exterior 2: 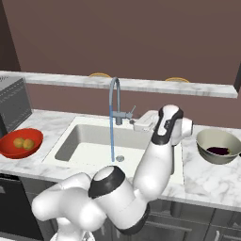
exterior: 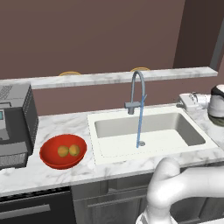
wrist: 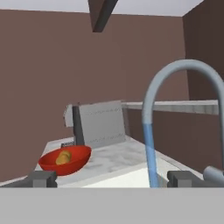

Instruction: Pick the apples from the sink and place them in one bowl. Place the eggplant in the other bowl. Then turn off the sink faucet.

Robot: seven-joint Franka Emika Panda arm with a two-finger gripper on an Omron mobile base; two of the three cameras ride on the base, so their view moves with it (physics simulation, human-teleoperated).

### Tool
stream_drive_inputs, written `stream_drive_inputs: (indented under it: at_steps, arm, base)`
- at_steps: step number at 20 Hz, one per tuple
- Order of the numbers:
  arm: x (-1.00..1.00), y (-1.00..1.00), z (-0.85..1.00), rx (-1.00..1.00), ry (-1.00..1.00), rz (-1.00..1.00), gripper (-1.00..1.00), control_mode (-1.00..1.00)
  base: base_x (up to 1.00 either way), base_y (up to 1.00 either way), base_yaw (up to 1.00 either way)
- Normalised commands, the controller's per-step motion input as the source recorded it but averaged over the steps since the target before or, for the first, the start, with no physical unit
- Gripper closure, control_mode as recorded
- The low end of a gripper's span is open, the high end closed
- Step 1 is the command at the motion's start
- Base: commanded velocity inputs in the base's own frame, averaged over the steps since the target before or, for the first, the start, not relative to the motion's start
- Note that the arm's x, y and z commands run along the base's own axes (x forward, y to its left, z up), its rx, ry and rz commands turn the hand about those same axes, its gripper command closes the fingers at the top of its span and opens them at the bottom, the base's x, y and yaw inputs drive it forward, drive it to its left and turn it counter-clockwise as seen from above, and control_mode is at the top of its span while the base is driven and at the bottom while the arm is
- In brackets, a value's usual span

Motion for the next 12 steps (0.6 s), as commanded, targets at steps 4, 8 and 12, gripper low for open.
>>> stream_drive_inputs:
  at_steps: [4,8,12]
  arm:
    - [0.04,0.28,-0.06,-0.07,-0.04,-0.09,-1.00,-1.00]
    - [0.00,0.38,-0.06,-0.10,-0.09,-0.07,-1.00,-1.00]
    - [0.00,0.33,-0.05,-0.08,-0.07,-0.06,-1.00,-1.00]
  base:
    - [0.00,0.00,0.00]
    - [0.00,0.00,0.00]
    - [0.00,0.00,0.00]
